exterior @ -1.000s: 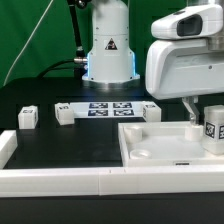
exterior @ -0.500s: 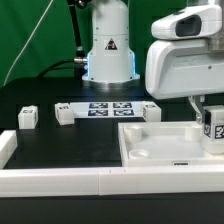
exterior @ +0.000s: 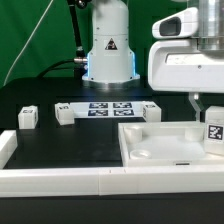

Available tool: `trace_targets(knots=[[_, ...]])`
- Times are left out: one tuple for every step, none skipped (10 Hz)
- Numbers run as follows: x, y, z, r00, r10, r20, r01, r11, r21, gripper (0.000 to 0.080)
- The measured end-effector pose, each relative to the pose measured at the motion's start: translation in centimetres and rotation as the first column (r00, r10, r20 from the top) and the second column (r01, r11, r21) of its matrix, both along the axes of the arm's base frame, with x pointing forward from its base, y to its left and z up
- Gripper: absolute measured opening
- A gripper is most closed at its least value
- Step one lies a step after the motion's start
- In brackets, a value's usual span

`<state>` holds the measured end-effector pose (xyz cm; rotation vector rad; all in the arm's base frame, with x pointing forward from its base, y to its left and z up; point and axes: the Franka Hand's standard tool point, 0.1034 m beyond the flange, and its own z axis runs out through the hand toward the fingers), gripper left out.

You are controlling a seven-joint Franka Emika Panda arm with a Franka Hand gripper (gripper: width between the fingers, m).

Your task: Assemble one leg

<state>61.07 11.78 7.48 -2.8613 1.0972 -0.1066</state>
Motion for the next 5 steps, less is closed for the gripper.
trace_targets(knots=[[-0.03, 0.05, -0.02, 0.992, -0.128, -0.006, 0.128, 0.992, 0.011, 0.0291], [-0.09, 0.15, -0.02, 0.969, -0.246, -0.009, 0.246, 0.969, 0.012, 0.0291], [-0.16, 0.28, 0.0, 0.93, -0.368, -0.012, 0.369, 0.93, 0.012, 0.0291], [-0.16, 0.28, 0.0, 0.885, -0.465, -0.018, 0.465, 0.885, 0.021, 0.0291], [-0.14, 0.16, -0.03, 0.846, -0.533, -0.031, 0.533, 0.845, 0.038, 0.0291]])
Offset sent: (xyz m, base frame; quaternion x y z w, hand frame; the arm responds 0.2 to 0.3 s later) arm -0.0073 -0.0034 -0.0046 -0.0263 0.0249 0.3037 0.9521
